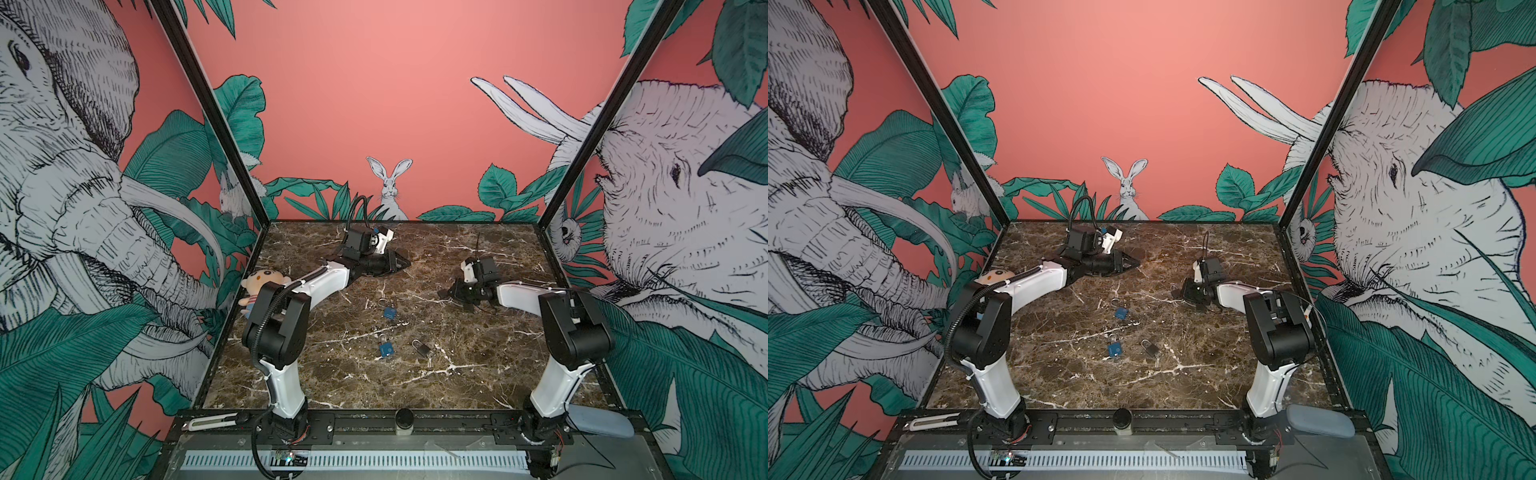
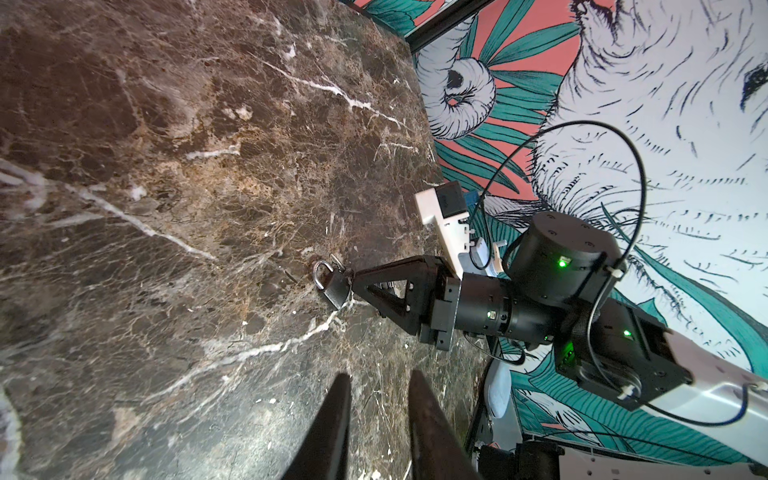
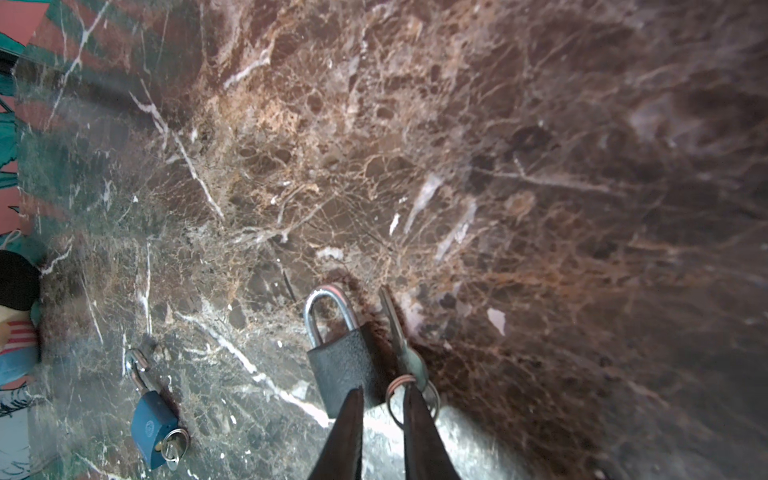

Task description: Lock with the key

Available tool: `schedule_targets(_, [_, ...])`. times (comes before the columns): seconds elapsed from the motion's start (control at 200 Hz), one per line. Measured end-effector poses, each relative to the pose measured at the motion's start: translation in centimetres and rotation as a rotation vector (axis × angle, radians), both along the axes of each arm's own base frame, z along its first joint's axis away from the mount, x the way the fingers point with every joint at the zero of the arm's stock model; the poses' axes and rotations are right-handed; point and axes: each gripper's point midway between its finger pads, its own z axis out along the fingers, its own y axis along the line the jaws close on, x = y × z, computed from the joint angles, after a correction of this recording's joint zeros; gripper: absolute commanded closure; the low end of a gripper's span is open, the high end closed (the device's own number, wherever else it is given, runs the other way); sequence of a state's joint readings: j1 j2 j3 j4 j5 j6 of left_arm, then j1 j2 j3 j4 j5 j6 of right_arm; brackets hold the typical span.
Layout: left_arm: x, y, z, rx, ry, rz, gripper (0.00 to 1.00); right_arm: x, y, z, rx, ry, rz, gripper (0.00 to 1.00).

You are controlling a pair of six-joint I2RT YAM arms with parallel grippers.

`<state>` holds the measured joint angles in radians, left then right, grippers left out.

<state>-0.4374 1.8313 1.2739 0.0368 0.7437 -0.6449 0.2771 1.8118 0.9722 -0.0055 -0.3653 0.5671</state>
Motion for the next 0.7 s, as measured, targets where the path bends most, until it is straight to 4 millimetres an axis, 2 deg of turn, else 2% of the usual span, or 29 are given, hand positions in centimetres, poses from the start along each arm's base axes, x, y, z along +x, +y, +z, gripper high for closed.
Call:
schedule_targets(0.21, [0.0, 0.1, -0.1, 0.000, 0.005, 0.003, 0.73, -0.1, -0.2, -0.1, -0.012, 0.006, -0.004, 0.79])
schedule_targets(0.31, [-0.1, 0.1, -0.3, 0.002, 0.007, 0.003, 0.73, -0.4, -0.3, 0.7, -0.017, -0.008, 0.000, 0.77])
schedule_targets(0.405, [-0.3, 0.3, -0.4, 0.013, 0.002, 0.002, 0.73, -0.8, -0.4, 2.7, -0.019, -0.045, 0.007, 0.75])
schedule_targets(0.485, [-0.6, 0.7, 0.0, 0.031, -0.013, 0.005, 0.73, -1.2, -0.4, 5.2, -0.020, -0.096, 0.023, 0.74])
schedule_targets(0.625, [-1.6, 1.6, 1.9, 0.052, -0.073, 0.016, 0.73, -2.4, 0.1, 9.6, -0.039, -0.209, 0.074, 0.72])
schedule_targets(0.7, [-2.3, 2.3, 2.8, 0.068, -0.099, 0.027, 0.73, -3.8, 0.8, 10.7, -0.061, -0.249, 0.118, 0.70])
